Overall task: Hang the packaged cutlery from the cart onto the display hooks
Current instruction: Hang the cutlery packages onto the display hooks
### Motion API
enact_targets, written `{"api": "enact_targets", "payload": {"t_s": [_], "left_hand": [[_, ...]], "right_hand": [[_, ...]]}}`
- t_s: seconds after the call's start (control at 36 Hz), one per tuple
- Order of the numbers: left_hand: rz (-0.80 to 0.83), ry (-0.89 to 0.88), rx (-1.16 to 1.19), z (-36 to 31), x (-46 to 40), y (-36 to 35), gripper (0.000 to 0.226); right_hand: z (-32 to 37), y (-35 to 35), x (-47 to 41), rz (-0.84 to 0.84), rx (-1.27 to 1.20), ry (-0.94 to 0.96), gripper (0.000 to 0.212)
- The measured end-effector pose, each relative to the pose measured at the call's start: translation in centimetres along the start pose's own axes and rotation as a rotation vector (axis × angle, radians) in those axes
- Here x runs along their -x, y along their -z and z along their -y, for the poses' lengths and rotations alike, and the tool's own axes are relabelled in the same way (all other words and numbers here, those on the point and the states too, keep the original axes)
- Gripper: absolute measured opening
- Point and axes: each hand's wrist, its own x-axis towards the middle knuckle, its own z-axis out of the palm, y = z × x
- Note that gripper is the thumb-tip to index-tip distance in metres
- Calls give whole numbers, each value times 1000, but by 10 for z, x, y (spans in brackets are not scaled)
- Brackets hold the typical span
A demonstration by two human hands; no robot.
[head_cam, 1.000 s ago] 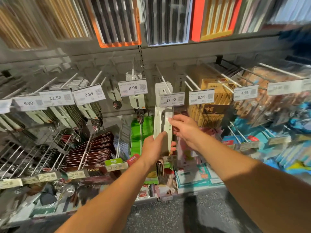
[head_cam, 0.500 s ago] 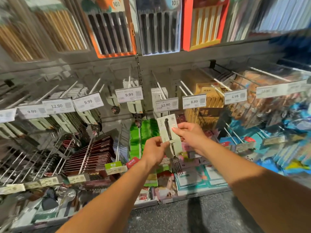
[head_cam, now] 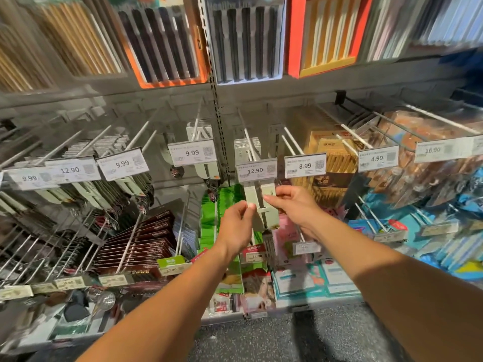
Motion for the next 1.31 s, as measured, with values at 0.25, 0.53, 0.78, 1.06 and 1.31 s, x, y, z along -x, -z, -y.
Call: {"api": "enact_targets", "payload": {"t_s": [0.25, 0.53, 0.78, 1.06, 1.31], "left_hand": [[-45, -17, 29, 3, -7, 5, 40], [-92, -49, -91, -6, -6, 5, 44], [-73, -76, -132, -4, -4, 10, 40], [-67, -13, -147, -8, -15, 10, 43], [-99, 69, -240, -15, -45, 8, 42]], "right_hand": [[9, -8, -1, -41, -47, -13, 32], [7, -13, -5, -77, -41, -24, 31], [2, -12, -2, -19, -49, -46, 39], [-3, -13, -9, -70, -6, -78, 30], [1, -20, -6, -62, 216, 60, 9]]}}
